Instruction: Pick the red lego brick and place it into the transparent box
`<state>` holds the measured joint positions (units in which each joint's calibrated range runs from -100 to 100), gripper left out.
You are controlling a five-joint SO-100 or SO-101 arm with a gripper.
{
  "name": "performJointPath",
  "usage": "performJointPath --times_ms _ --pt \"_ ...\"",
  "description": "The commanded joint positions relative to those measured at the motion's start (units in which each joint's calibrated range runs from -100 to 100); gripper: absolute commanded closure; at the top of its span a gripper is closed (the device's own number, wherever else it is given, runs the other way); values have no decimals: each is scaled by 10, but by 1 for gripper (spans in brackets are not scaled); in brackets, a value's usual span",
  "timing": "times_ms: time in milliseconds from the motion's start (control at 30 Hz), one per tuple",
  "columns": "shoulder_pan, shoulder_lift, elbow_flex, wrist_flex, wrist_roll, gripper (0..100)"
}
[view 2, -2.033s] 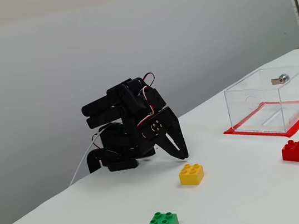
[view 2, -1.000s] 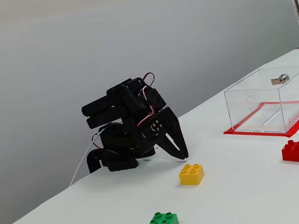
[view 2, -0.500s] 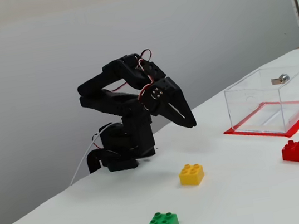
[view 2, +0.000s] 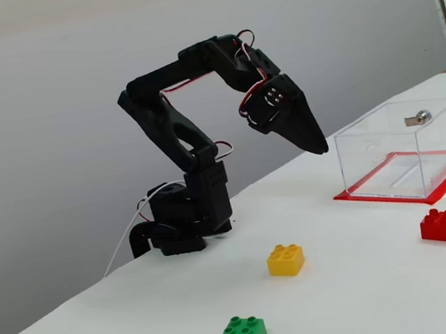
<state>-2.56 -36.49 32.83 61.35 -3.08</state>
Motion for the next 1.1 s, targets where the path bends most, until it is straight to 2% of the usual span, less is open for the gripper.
performJointPath --times_ms 0,600,1067 --pt "-3 34 -58 -8 2 98" --pt "-29 168 -74 -164 18 98" --pt "-85 322 -212 -179 14 98"
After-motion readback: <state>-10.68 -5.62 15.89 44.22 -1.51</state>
